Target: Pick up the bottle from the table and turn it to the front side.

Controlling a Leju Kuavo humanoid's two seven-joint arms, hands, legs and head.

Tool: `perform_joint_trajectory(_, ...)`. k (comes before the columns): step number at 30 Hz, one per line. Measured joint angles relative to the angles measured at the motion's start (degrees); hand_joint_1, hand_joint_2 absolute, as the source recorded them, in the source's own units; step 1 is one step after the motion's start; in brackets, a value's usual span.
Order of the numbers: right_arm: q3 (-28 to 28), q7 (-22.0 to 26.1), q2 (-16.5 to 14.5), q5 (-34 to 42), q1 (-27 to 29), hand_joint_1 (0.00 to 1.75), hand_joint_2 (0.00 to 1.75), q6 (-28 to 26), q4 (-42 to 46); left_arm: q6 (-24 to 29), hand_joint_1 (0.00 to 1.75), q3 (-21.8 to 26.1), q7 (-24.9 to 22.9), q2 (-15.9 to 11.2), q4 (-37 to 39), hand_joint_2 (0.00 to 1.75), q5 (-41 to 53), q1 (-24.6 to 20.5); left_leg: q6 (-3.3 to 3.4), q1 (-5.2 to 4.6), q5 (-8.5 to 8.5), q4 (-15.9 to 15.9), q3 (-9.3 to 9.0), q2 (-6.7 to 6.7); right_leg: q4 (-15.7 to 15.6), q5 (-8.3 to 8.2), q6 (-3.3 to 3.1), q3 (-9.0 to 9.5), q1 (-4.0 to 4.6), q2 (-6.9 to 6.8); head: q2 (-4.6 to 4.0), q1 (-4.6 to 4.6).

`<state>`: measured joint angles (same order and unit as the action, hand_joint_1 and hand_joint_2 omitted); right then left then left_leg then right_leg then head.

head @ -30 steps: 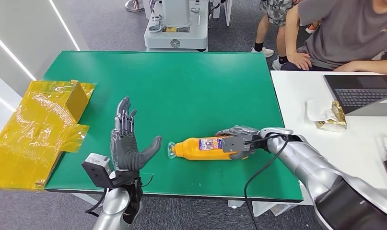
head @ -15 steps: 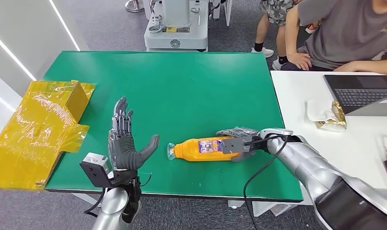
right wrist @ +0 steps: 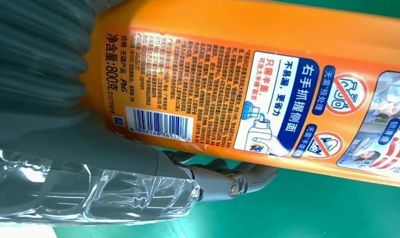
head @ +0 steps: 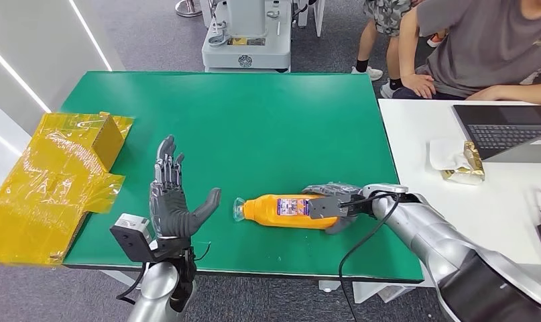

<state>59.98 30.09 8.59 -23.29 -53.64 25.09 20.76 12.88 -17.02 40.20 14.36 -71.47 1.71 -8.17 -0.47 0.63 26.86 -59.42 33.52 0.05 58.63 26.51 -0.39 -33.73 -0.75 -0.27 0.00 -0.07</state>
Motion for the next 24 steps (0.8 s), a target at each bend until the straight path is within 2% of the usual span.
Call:
perform_joint_trajectory(2,0.0,0.0,0.0,0.0,0.0,1.56,1.75,0.0,0.0,0.0,0.00,0.0,0.0,0.0,0.0,1.75,0.0,0.0,0.00,0.00,0.00,0.0,-0.01,0.00,0.0,0.00,0.00,0.01,0.00,0.00,0.00,0.00)
perform_joint_trajectory(4,0.0,0.1,0.0,0.1,0.0,1.68,1.75,0.0,0.0,0.0,0.00,0.0,0.0,0.0,0.0,1.75,-0.1,0.0,0.00,0.00,0.00,0.0,-0.02,0.01,0.0,0.00,0.00,0.02,0.00,0.00,0.00,0.00)
perform_joint_trajectory(14,0.0,0.4,-0.2,0.0,0.0,1.75,1.75,-1.1,0.0,0.0,0.00,0.1,0.0,0.0,0.0,1.75,-0.1,0.1,0.02,0.00,-0.02,0.0,-0.04,0.00,0.0,-0.03,-0.01,0.05,0.00,0.00,0.00,0.00)
perform_joint_trajectory(17,0.0,0.8,-0.3,0.1,0.2,1.75,1.75,-2.8,0.0,0.0,0.00,0.1,0.0,0.0,0.0,1.75,-0.1,0.1,0.02,0.00,-0.02,0.0,-0.03,0.00,0.0,-0.03,-0.01,0.04,0.00,0.00,0.00,0.00)
perform_joint_trajectory(20,-0.6,1.3,-0.8,0.9,1.1,1.75,1.75,-8.4,0.0,0.2,0.00,0.1,0.0,0.0,0.0,1.75,-0.1,0.1,0.02,0.00,-0.02,0.0,-0.01,0.00,0.0,-0.03,-0.01,0.03,0.00,0.00,0.00,0.01)
perform_joint_trajectory(24,-4.2,2.6,-2.6,4.2,3.4,1.75,1.75,-21.1,0.9,1.2,0.00,0.3,0.0,-0.1,0.0,1.75,0.3,0.0,0.02,0.01,-0.02,0.0,0.00,0.02,0.0,-0.02,-0.01,0.00,0.00,0.02,0.00,0.00)
